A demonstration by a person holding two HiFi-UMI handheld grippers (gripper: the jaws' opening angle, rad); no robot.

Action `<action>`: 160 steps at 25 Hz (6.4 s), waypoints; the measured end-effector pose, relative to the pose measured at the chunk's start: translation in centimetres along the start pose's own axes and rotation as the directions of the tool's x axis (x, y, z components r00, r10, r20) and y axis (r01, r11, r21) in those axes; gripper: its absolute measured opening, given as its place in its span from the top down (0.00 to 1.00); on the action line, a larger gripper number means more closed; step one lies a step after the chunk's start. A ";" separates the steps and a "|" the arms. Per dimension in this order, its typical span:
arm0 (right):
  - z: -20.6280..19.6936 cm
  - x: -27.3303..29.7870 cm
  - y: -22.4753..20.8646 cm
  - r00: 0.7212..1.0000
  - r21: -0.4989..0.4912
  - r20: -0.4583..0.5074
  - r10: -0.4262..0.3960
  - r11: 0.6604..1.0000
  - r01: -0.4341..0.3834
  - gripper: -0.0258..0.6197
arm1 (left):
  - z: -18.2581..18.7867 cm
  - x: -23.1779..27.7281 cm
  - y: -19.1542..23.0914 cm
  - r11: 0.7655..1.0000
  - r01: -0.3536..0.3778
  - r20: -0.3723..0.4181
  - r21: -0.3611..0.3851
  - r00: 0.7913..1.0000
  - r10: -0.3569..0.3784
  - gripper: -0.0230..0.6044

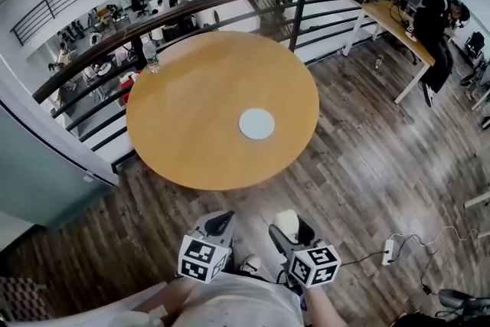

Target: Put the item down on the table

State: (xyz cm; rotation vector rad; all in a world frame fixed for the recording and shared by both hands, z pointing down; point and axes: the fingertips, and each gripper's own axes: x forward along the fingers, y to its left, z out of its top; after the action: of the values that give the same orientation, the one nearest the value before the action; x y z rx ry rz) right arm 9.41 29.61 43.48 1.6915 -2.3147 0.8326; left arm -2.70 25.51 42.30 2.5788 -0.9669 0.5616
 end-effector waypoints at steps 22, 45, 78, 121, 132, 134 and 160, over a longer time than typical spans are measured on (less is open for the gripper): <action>10.9 16.6 -3.4 0.997 0.017 0.023 -0.078 0.997 0.077 0.47 | 10.2 11.5 15.6 0.996 0.073 0.026 0.057 0.997 -0.075 0.92; 14.4 21.7 -4.7 0.996 -0.007 -0.003 -0.085 0.996 0.085 0.47 | 13.2 15.6 19.3 0.993 0.110 0.026 0.028 0.993 -0.111 0.92; 17.2 26.0 -10.2 0.997 -0.034 -0.065 -0.032 0.999 0.029 0.47 | 15.6 21.3 20.4 0.999 0.053 0.003 0.002 0.999 -0.053 0.92; 13.7 36.3 -14.3 0.971 -0.118 -0.234 -0.042 0.993 0.014 0.47 | 13.2 25.8 25.8 0.996 -0.018 -0.024 -0.090 1.000 0.016 0.92; 11.9 39.3 -15.8 0.956 -0.154 -0.282 -0.073 0.988 0.030 0.47 | 11.8 26.8 26.3 0.995 -0.012 -0.048 -0.099 0.999 0.008 0.93; 11.3 39.9 -16.2 0.952 -0.153 -0.295 -0.080 0.988 0.036 0.47 | 11.6 27.0 26.6 0.994 -0.017 -0.052 -0.106 0.999 0.011 0.92; 6.6 44.3 -17.8 0.899 -0.245 -0.425 -0.105 0.970 -0.003 0.47 | 9.1 28.0 27.7 0.988 -0.023 -0.078 -0.151 0.997 0.011 0.92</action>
State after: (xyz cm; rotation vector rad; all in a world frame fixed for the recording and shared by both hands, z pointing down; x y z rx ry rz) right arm 11.46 -14.26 63.35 1.2996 -1.9646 0.7859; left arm 0.14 -13.63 52.09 2.3991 -0.9683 0.5642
